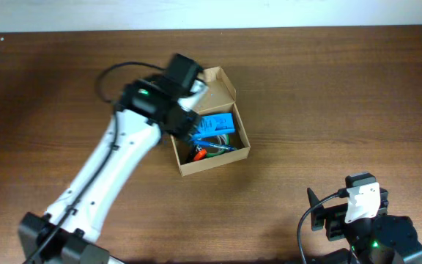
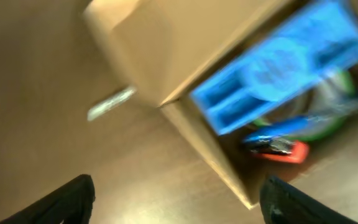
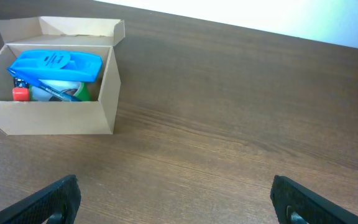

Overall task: Pack container
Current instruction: 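Open the left gripper and withdraw it from the box, then move the left gripper to the black Sharpie marker and grasp it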

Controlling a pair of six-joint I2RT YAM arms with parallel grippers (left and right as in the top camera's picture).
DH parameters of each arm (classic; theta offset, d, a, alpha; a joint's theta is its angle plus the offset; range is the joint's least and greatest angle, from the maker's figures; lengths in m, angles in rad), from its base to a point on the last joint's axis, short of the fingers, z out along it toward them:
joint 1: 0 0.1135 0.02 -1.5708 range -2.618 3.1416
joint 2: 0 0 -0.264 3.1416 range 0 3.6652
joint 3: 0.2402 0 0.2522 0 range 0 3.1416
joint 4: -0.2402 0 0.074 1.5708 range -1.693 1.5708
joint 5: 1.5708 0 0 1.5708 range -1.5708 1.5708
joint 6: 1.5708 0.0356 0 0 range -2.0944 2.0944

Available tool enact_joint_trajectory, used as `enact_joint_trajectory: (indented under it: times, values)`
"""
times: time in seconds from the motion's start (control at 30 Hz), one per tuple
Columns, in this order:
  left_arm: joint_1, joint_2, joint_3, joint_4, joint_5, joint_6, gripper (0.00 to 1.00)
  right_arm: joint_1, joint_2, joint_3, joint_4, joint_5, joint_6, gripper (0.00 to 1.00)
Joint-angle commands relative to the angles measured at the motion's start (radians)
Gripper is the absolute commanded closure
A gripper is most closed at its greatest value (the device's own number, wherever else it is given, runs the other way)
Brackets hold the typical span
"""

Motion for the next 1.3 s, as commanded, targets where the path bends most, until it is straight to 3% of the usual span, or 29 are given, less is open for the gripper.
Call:
enact_joint_trajectory:
  times: [0.0, 0.17, 0.2, 0.47, 0.6, 0.93, 1.27]
  values:
    - [0.114, -0.023, -0.004, -0.012, -0.003, -0.38, 0.16, -0.006, -0.005, 0.0, 0.002, 0.013, 0.008, 0.01]
    - [0.244, -0.019, -0.017, -0.031, -0.002, -0.752, 0.13, -0.006, -0.005, 0.0, 0.002, 0.013, 0.008, 0.01]
    - [0.266, -0.014, -0.017, -0.044, 0.0, -0.845, 0.0, -0.006, -0.005, 0.0, 0.002, 0.013, 0.008, 0.01]
    - [0.301, 0.137, -0.03, -0.053, -0.005, -1.36, 0.0, -0.006, -0.005, 0.0, 0.002, 0.013, 0.008, 0.01]
    - [0.303, 0.244, -0.034, -0.035, 0.064, -1.623, 0.0, -0.006, -0.005, 0.0, 0.002, 0.013, 0.008, 0.01]
    - [0.322, 0.407, -0.034, 0.207, 0.18, -1.87, 0.0, -0.006, -0.005, 0.0, 0.002, 0.013, 0.008, 0.01]
    - [0.368, 0.49, -0.033, 0.323, 0.224, -1.881, 0.0, -0.006, -0.005, 0.0, 0.002, 0.013, 0.008, 0.01]
